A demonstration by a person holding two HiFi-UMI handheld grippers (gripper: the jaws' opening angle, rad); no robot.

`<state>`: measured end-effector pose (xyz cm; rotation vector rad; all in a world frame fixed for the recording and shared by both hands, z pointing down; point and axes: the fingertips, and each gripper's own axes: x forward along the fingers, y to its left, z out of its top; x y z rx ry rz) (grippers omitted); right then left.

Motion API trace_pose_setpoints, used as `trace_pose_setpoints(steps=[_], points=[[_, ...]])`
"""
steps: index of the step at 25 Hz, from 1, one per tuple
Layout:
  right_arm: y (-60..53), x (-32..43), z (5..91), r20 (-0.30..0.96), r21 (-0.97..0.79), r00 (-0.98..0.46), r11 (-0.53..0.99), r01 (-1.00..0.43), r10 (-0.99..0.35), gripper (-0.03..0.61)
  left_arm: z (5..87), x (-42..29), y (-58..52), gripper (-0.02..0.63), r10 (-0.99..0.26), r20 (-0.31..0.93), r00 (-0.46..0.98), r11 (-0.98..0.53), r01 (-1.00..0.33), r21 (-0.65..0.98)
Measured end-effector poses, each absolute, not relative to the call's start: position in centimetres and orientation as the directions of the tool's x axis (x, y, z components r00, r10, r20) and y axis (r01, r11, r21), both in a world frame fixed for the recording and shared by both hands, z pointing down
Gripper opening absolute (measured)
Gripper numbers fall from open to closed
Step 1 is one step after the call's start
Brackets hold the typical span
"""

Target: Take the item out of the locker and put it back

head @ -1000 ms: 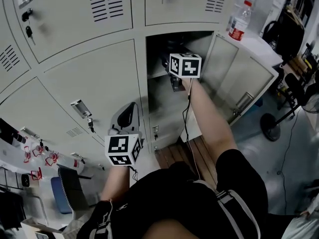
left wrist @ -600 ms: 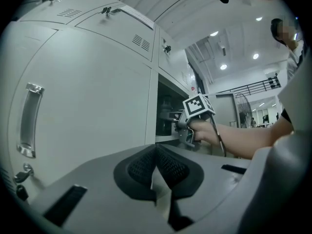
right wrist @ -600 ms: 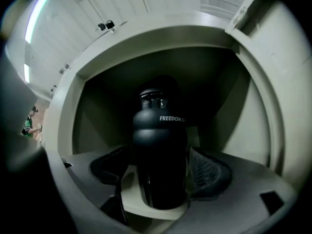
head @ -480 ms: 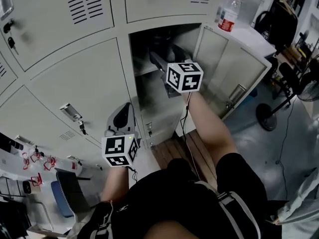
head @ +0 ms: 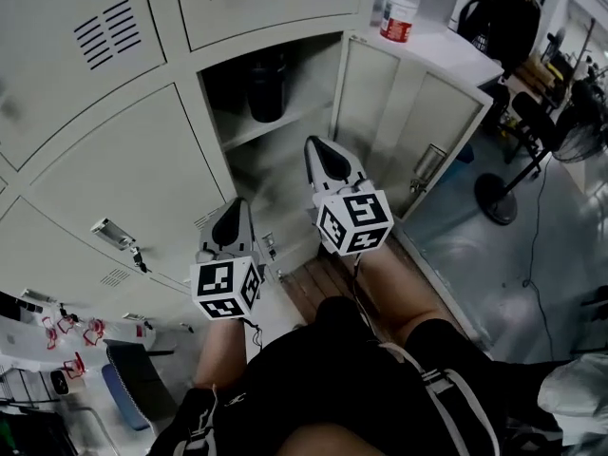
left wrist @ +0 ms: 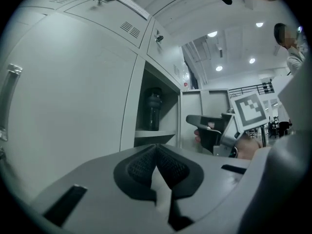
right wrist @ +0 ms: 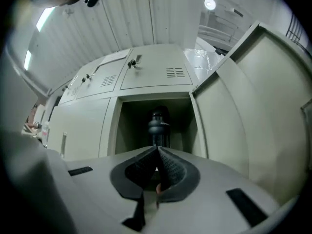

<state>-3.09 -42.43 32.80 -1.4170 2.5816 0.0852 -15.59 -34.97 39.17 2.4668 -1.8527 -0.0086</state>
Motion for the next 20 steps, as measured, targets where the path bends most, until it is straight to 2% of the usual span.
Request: trace_pose_setpoints(steps=[7,20], points=[[-39.3,-2.3,37.2,-0.141,-0.084,-0.531,0.544,-0.835,-0.836,0.014,39.6,-14.2,-34.9,0.012,-0.951,0.043,0.307,-0.305,-0.951,0.042],[-38.3,-2.1,37.4,-0.117,-0.074,-0.527,0.537,-0.840,-0.842,0.014,38.9,-14.2,-34.5,0.012,-0.951,0.024,0.310,-0.309,-0.950,0.035]])
